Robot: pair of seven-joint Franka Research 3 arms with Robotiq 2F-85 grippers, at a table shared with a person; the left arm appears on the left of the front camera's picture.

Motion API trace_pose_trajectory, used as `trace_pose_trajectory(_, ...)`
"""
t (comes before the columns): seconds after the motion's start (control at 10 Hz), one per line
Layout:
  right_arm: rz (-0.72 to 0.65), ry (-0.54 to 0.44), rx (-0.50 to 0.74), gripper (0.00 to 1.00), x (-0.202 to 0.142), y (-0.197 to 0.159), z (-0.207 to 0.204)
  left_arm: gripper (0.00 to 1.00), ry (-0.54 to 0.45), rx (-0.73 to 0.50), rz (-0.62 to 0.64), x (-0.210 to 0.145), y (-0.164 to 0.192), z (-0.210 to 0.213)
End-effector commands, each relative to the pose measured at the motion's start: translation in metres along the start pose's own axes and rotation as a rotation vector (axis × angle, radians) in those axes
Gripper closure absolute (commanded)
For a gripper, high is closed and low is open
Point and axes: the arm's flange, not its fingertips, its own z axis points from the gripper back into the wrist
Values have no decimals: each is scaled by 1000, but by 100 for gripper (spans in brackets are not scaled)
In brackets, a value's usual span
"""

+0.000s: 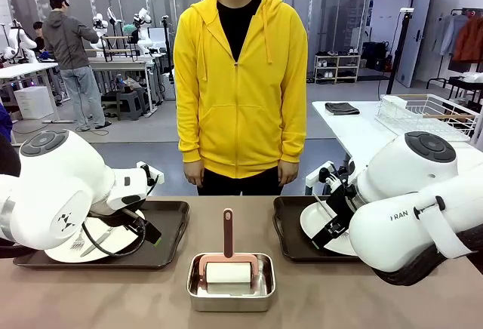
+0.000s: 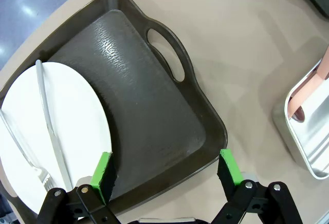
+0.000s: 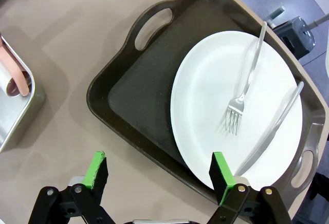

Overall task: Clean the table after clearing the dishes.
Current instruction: When the left (or right) Handle tray is removed, use the left hand (or right hand) to clean the left (or right) side of the table with the Lint Roller.

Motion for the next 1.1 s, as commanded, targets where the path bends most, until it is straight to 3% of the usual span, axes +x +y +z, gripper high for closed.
trace_pose_trajectory(0.0, -14, -21, 52, 0, 10, -10, 5, 0, 1, -38, -30, 9, 3, 7)
trace_pose_trajectory(0.3, -83, -60, 183, 0, 34, -44, 18, 0, -46, -188, 33, 22, 21, 30)
trace_pose_trajectory(0.4, -132, -76, 269, 0, 37, -54, 23, 0, -72, -233, 79, 23, 30, 38)
trace_pose_trajectory(0.5, -203, -92, 389, 0, 37, -67, 30, 0, -113, -361, 133, 22, 43, 51)
trace_pose_trajectory(0.7, -372, -153, 637, 0, 23, -95, 48, 0, -259, -641, 231, 3, 84, 90)
trace_pose_trajectory(0.9, -486, -262, 807, 0, 0, -125, 67, 0, -276, -678, 333, -27, 128, 112)
trace_pose_trajectory(1.0, -555, -280, 780, 0, -24, -152, 76, 0, -294, -696, 438, -50, 160, 119)
